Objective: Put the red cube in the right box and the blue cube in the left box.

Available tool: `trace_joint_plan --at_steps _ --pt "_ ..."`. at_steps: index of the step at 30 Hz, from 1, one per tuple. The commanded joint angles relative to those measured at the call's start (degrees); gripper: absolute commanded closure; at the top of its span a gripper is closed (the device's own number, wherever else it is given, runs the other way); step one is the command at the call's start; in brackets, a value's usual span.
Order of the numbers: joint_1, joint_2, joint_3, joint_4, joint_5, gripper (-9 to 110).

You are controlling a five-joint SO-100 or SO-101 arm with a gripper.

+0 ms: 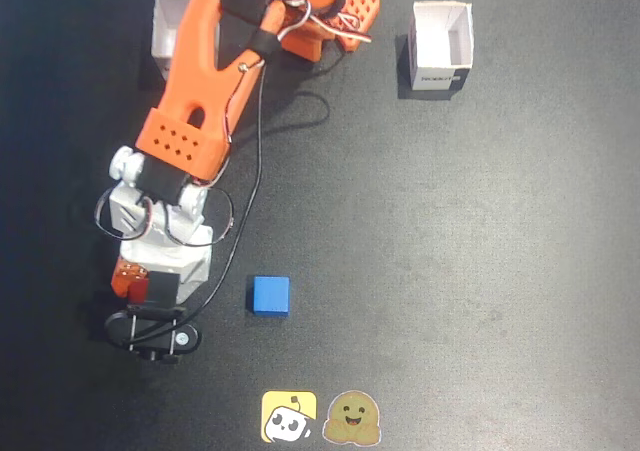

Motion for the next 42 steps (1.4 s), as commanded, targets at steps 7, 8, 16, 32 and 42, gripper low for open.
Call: trace_joint_plan --at_steps 7,8,16,32,42 --pt "-0.53 -0.7 -4.57 -0.79 1.58 79" --pt "-0.53 -0.88 -4.57 -0.79 1.58 79" --pt "-0.62 -2.37 -4.92 -1.49 1.85 84" --pt "0.18 6.33 -3.52 7.21 2.72 91" --pt "1.93 23.55 5.8 14.68 1.93 90"
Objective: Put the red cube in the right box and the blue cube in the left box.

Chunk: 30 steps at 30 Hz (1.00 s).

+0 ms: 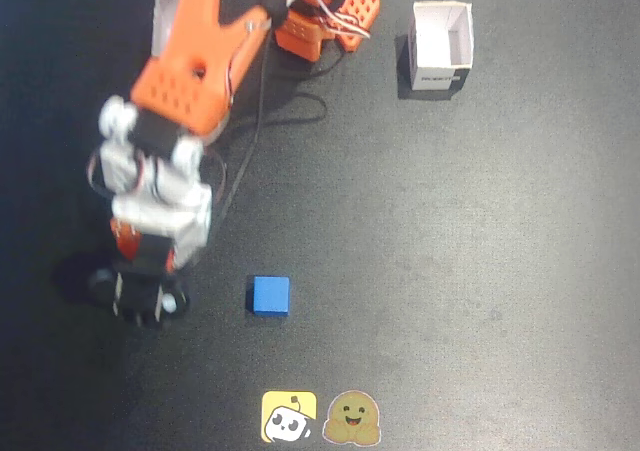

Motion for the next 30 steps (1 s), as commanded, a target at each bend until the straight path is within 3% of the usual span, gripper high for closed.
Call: trace_joint_plan --at_steps 1,10,30 --pt "0.18 8.17 1.93 1.41 -0.62 90" --pt "3.6 19.86 8.0 7.03 -2.2 90" --pt "22.59 38.14 23.47 10.37 0.62 90"
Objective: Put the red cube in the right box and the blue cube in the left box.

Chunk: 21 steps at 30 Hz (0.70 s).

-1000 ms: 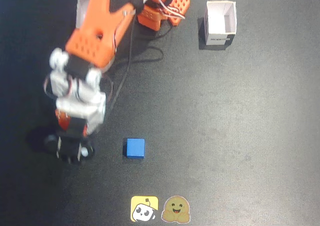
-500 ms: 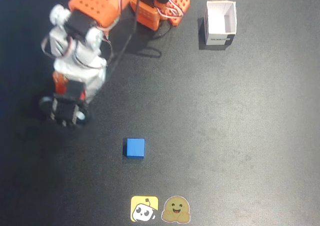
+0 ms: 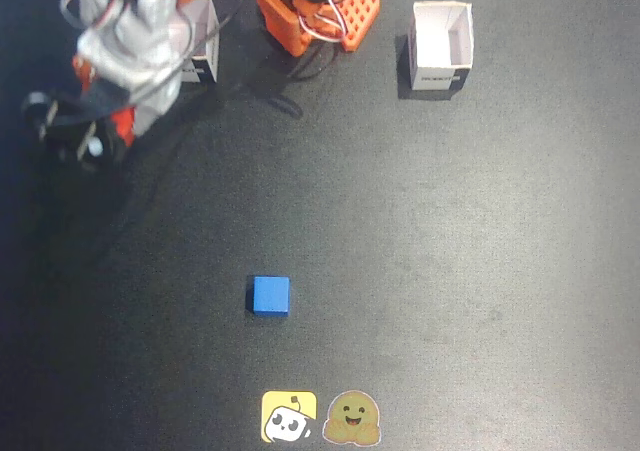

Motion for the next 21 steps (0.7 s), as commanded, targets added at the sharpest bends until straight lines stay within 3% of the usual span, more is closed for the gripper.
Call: trace_joint_plan --at_steps 1,21 --pt "1.67 5.27 1.05 0.88 1.58 90" --pt "10.37 21.45 9.67 9.76 12.66 90"
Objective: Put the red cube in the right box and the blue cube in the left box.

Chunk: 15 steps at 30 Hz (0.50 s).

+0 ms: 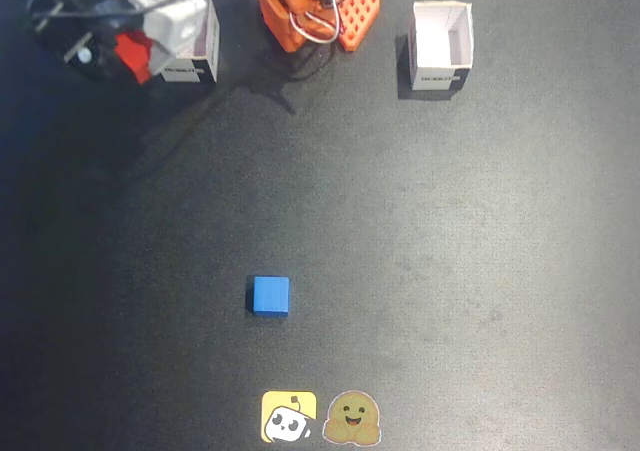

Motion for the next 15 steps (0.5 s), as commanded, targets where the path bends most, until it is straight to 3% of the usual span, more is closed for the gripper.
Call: trace_joint_plan --at_steps 1,15 --pt "1.49 1.93 0.0 0.62 1.93 90" --pt "5.71 3.6 3.78 2.29 9.84 90"
